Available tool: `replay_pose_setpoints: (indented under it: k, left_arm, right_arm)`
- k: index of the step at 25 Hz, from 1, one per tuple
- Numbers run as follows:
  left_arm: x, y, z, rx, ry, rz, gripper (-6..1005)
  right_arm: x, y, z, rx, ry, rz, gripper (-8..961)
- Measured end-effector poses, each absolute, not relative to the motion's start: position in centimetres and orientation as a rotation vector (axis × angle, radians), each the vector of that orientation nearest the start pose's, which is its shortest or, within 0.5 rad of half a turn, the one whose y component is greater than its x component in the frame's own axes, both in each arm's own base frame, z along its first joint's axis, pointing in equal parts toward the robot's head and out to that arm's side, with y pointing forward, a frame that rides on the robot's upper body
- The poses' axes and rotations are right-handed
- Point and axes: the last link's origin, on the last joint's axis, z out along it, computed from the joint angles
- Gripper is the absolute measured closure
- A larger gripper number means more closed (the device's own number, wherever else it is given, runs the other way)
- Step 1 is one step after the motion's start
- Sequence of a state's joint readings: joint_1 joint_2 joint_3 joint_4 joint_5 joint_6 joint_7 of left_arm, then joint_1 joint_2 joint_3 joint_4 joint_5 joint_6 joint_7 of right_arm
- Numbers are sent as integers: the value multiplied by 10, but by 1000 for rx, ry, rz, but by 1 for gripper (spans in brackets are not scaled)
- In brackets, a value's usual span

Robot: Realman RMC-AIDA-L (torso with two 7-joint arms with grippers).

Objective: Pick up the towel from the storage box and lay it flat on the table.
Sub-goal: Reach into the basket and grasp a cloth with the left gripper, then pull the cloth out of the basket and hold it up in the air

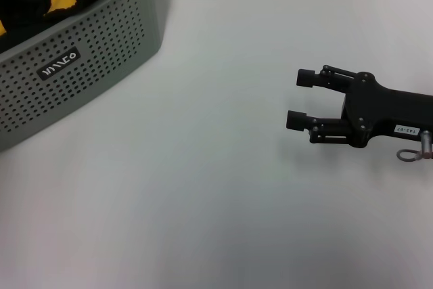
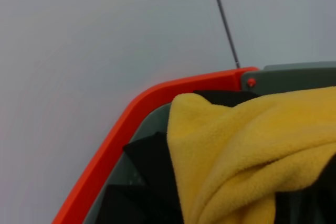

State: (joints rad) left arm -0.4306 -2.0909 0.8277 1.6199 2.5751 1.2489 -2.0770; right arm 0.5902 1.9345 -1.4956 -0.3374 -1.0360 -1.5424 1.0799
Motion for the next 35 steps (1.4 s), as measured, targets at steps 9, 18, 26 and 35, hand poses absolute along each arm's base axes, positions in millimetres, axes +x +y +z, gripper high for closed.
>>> replay_pose_setpoints:
  k: [9, 18, 26, 35]
  left_arm:
    - [-242, 383, 161, -1992, -535, 208, 335]
    - [-238, 385, 164, -1960, -534, 168, 349]
    - [-236, 384, 162, -1978, -522, 153, 501]
    - [-232, 382, 163, -1997, -536, 87, 782]
  right_arm:
    - [221, 327, -19, -2756, 362, 1109, 83]
    - [222, 327, -19, -2755, 363, 1108, 84]
    - [222, 327, -19, -2754, 361, 1107, 84]
    - [225, 326, -16, -2726, 374, 1123, 84]
